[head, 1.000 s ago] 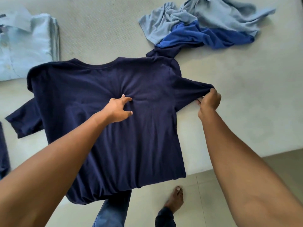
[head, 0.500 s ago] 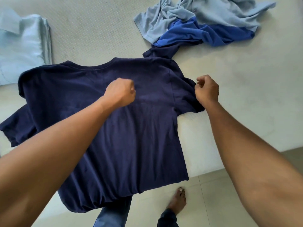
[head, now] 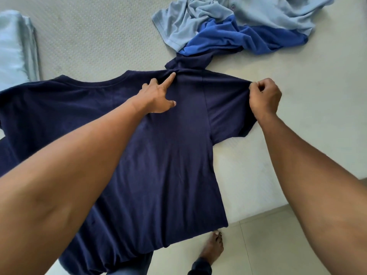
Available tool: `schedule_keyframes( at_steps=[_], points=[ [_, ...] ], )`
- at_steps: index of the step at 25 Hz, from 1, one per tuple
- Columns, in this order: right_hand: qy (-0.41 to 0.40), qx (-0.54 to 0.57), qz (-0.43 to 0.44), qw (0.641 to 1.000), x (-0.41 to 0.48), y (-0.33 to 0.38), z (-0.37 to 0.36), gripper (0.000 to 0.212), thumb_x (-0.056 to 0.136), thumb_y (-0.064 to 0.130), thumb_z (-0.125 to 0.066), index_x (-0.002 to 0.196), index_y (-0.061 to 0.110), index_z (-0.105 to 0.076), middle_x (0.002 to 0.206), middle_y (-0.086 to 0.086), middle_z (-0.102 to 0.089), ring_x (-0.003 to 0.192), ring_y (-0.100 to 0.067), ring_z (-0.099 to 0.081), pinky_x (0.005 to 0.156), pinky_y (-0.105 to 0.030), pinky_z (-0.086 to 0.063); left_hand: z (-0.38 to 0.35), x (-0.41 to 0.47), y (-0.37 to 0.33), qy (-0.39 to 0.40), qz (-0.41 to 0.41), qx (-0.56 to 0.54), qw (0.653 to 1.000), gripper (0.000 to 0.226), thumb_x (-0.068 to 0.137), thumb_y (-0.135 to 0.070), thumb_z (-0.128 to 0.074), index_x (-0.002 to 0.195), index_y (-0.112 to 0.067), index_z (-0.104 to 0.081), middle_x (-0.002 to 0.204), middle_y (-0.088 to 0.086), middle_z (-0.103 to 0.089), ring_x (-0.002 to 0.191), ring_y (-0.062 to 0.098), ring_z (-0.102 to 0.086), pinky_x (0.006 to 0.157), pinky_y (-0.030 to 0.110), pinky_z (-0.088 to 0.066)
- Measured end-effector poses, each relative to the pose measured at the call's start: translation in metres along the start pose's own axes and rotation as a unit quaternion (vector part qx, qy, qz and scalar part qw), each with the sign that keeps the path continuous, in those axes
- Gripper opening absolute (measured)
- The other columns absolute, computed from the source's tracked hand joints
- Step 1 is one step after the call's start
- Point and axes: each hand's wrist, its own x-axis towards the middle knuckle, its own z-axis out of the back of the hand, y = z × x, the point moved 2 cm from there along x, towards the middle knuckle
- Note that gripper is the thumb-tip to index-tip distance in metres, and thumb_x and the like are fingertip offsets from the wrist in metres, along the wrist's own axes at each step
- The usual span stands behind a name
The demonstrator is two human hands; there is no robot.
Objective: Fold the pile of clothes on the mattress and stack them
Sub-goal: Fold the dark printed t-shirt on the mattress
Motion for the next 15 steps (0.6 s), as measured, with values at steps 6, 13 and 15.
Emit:
schedule_keyframes(
  at_steps=[6,13,15],
  points=[
    [0.218,0.032,-0.067,0.973,0.008,-0.023,-0.001,0.035,0.070,0.039,-0.079,0.094,0.015,-0.070,0.089,0.005,-0.067,0.082,-0.016,-0.061,0.076,-0.033,-0.049,-0.005,0.006,0.003,0.003,-0.001,-0.008,1.000,0.101,0.089,-0.054,-0.066,0.157,-0.057,0.010,0.143,0.013,-0.034,0.131,0.042,-0.036,0.111,0.053,-0.037],
    [0.260,0.182,-0.112,0.942,-0.030,-0.030,0.006,0.028,0.078,0.016,-0.082,0.103,0.009,-0.071,0.101,-0.002,-0.075,0.098,-0.026,-0.071,0.076,-0.036,-0.056,-0.007,-0.018,0.005,-0.015,-0.009,-0.111,0.994,0.091,0.090,-0.046,-0.069,0.162,-0.046,-0.013,0.138,0.009,-0.043,0.130,0.032,-0.042,0.114,0.044,-0.038],
    [0.199,0.076,-0.079,0.974,-0.040,-0.018,0.011,0.022,0.082,0.016,-0.081,0.102,0.012,-0.071,0.099,-0.002,-0.075,0.099,-0.029,-0.072,0.076,-0.037,-0.059,-0.007,-0.045,0.013,-0.103,-0.043,-0.218,0.970,0.071,0.090,-0.033,-0.070,0.156,-0.035,-0.041,0.129,0.002,-0.058,0.120,0.020,-0.056,0.107,0.038,-0.047]
  ],
)
